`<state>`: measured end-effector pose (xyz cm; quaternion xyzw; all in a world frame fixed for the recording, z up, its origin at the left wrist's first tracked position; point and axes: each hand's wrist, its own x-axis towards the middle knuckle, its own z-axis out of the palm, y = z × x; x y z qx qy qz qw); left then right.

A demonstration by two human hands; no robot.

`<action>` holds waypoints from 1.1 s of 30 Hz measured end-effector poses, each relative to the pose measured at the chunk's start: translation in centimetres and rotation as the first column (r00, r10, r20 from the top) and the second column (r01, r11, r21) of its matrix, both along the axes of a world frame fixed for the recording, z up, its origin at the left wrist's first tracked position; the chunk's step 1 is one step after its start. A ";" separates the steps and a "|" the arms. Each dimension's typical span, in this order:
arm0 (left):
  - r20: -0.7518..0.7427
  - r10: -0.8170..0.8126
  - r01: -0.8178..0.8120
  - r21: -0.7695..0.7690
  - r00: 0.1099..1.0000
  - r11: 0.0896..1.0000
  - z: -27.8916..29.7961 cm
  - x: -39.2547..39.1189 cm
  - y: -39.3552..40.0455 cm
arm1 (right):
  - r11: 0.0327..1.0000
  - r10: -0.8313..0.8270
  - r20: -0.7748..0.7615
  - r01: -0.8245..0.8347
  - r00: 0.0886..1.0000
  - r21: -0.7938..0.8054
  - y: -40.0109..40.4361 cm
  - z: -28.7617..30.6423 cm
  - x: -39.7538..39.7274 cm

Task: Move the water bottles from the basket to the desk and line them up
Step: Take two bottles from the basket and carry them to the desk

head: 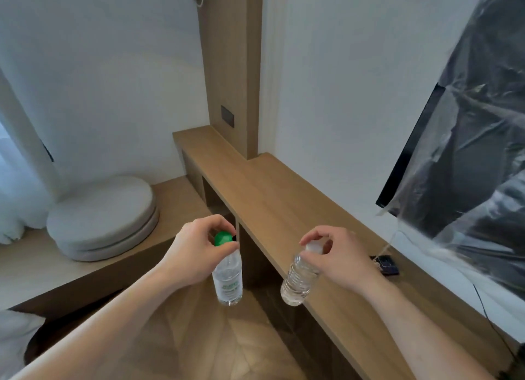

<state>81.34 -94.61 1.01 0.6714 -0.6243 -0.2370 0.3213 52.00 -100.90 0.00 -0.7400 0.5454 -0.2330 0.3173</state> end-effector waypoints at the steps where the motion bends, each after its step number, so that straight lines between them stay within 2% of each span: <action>1: 0.017 -0.031 0.030 0.014 0.999 0.999 0.0 1.4 -1.5 | 1.000 -0.025 0.006 0.025 1.000 0.006 -0.7 -0.3 1.1; 8: 0.170 -0.203 0.193 0.074 0.964 0.978 -0.5 7.6 -12.4 | 0.986 -0.162 0.028 0.161 0.986 0.038 -6.3 -1.5 5.2; 16: 0.114 -0.214 0.198 0.136 0.970 0.971 -4.1 10.9 -26.1 | 0.968 -0.244 0.031 0.242 0.969 0.069 -16.8 -4.7 7.4; 22: 0.170 -0.191 0.164 0.161 0.967 0.973 -6.5 11.7 -35.7 | 0.958 -0.253 0.029 0.247 0.967 0.144 -26.0 -7.3 8.6; 26: 0.172 -0.185 0.155 0.178 0.967 0.972 -7.5 12.0 -41.8 | 0.954 -0.270 -0.019 0.270 0.963 0.133 -31.2 -7.7 9.7; 33: 0.210 -0.289 0.246 0.206 0.934 0.947 -9.2 12.7 -53.9 | 0.923 -0.359 -0.022 0.359 0.933 0.140 -38.7 -8.6 11.2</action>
